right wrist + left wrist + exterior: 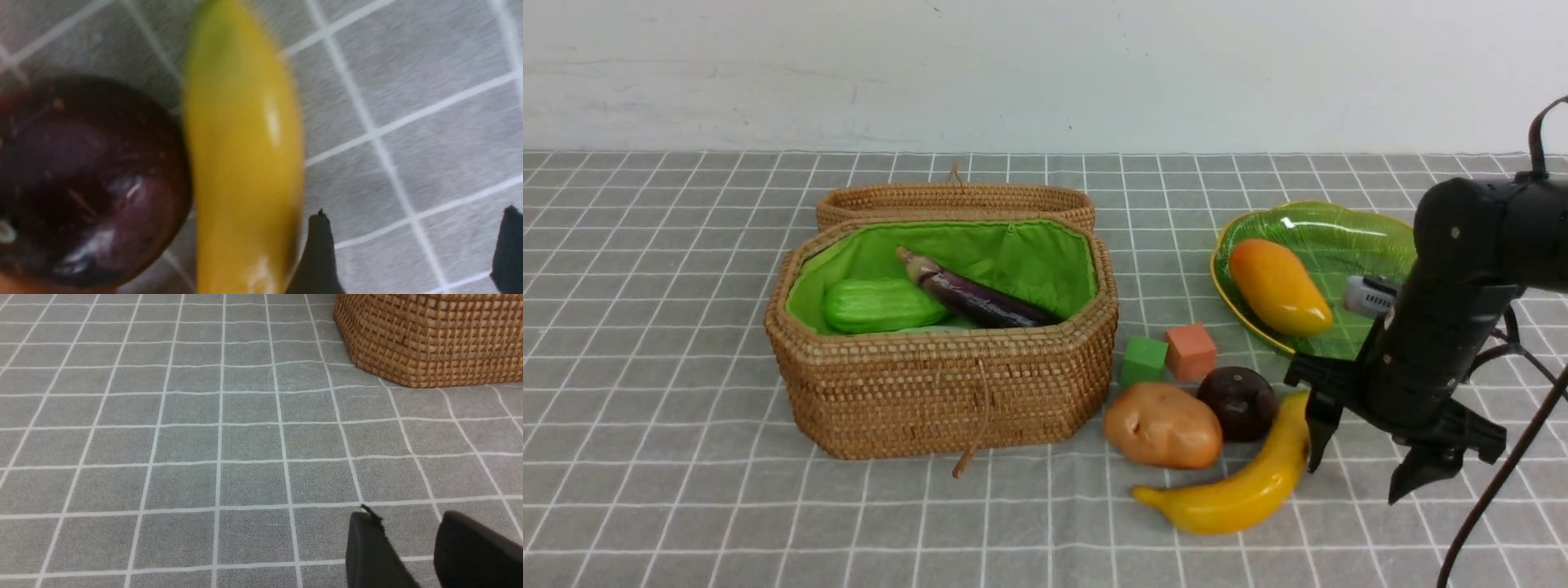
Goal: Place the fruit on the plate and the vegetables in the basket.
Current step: Use the right arm to grab a banana and put it into the right plate
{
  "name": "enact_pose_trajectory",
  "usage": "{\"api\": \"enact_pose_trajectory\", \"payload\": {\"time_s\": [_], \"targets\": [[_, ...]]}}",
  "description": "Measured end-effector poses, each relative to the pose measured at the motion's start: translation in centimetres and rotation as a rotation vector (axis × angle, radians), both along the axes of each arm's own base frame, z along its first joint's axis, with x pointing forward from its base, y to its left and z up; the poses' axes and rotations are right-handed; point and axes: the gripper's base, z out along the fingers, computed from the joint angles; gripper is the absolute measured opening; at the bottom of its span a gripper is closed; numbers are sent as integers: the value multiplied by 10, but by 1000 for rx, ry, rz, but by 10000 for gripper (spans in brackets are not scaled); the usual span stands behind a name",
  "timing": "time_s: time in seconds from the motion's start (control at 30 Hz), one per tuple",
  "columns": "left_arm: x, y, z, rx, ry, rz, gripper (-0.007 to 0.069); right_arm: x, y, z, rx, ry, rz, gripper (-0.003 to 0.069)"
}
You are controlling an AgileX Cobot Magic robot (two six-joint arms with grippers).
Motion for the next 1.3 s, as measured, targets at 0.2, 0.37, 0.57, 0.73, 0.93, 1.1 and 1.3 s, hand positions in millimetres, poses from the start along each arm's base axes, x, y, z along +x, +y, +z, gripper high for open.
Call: {"api": "enact_pose_trajectory", "payload": {"time_s": [0.2, 0.37, 0.57, 0.73, 0.93, 1.1, 1.3], "targets": [[0, 0, 0, 0, 0, 0, 237, -4, 0, 21, 12, -65, -2, 530], [0, 0, 0, 0, 0, 0, 237, -9, 2, 46, 27, -153, 4, 530], [0, 0, 0, 0, 0, 0, 238, -15, 38, 49, 45, -211, 99, 530], [0, 0, 0, 0, 0, 0, 238, -16, 61, 32, 43, -174, 130, 530], [0, 0, 0, 0, 0, 0, 238, -16, 60, 7, -12, -118, 138, 528], [0, 0, 0, 0, 0, 0, 238, -19, 58, -16, -32, -54, 137, 503], [0, 0, 0, 0, 0, 0, 238, -22, 57, -16, -44, -39, 173, 342]]}}
